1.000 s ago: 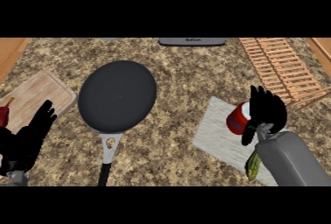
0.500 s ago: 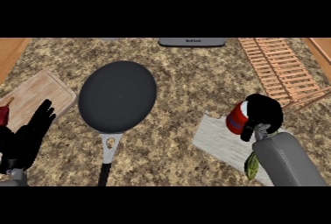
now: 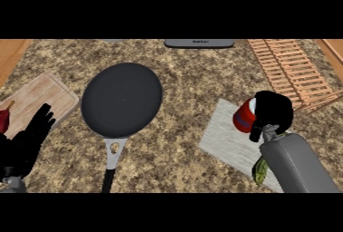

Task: Pick the can from the placemat and place it in the tiered shelf

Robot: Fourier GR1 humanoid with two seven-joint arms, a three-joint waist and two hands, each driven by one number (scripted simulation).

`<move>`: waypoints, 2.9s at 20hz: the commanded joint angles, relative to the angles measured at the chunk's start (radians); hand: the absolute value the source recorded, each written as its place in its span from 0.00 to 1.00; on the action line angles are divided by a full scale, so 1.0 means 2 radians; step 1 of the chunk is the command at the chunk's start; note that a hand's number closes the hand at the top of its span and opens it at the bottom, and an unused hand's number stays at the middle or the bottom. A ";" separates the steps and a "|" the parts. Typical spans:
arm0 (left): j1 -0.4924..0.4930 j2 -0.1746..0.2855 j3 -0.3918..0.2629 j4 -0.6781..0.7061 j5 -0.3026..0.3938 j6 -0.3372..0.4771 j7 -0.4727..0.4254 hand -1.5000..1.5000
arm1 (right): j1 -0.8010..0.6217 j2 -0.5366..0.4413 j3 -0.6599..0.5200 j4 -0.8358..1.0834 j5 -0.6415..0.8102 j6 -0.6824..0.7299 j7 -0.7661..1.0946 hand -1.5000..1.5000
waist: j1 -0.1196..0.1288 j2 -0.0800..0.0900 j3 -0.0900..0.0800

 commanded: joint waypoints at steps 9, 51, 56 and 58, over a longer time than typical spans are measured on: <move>-0.032 -0.013 -0.025 -0.001 -0.013 -0.003 0.002 0.50 | -0.225 0.089 -0.163 0.178 0.090 -0.145 0.256 1.00 | 0.041 0.017 0.001; -0.011 -0.016 -0.011 -0.003 -0.026 0.007 -0.004 0.50 | -0.603 0.031 -0.385 0.346 0.429 -0.139 0.290 1.00 | 0.018 0.008 0.000; -0.016 -0.018 -0.003 0.015 -0.015 0.000 -0.005 0.50 | -0.588 0.027 -0.395 0.359 0.455 -0.136 0.295 1.00 | 0.012 0.008 0.000; -0.029 0.000 0.009 0.006 -0.010 -0.003 0.013 0.50 | -0.594 -0.006 -0.413 0.376 0.453 -0.119 0.266 1.00 | 0.013 0.008 0.000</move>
